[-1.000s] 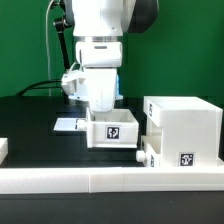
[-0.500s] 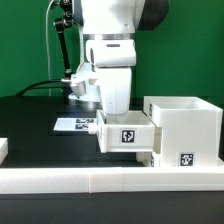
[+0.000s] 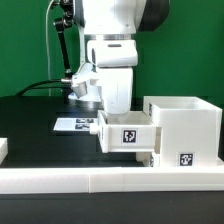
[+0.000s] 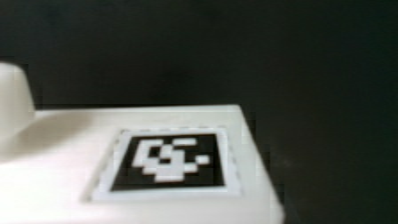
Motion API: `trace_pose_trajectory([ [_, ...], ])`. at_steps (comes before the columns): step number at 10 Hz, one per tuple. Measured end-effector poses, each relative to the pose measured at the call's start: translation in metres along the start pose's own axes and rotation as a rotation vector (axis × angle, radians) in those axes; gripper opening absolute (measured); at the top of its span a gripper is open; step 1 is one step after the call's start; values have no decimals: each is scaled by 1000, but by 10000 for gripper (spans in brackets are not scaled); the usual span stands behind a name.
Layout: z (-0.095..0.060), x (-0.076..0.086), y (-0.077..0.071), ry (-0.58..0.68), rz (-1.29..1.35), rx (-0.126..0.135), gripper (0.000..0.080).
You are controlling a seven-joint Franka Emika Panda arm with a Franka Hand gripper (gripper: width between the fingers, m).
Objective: Assemble drawer
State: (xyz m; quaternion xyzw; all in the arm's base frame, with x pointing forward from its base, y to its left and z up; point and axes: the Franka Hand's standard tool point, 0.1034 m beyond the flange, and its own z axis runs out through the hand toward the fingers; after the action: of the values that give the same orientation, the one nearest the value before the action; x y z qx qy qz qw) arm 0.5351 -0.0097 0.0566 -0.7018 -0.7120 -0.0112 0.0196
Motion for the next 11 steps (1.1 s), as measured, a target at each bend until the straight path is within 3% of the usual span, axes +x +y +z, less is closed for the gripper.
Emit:
trace_pose_trajectory([
  [4,1,6,11,5,-7,-1,41],
  [8,2,8,11,6,4,-2,41],
  [11,1,11,14,0,-19,-25,41],
])
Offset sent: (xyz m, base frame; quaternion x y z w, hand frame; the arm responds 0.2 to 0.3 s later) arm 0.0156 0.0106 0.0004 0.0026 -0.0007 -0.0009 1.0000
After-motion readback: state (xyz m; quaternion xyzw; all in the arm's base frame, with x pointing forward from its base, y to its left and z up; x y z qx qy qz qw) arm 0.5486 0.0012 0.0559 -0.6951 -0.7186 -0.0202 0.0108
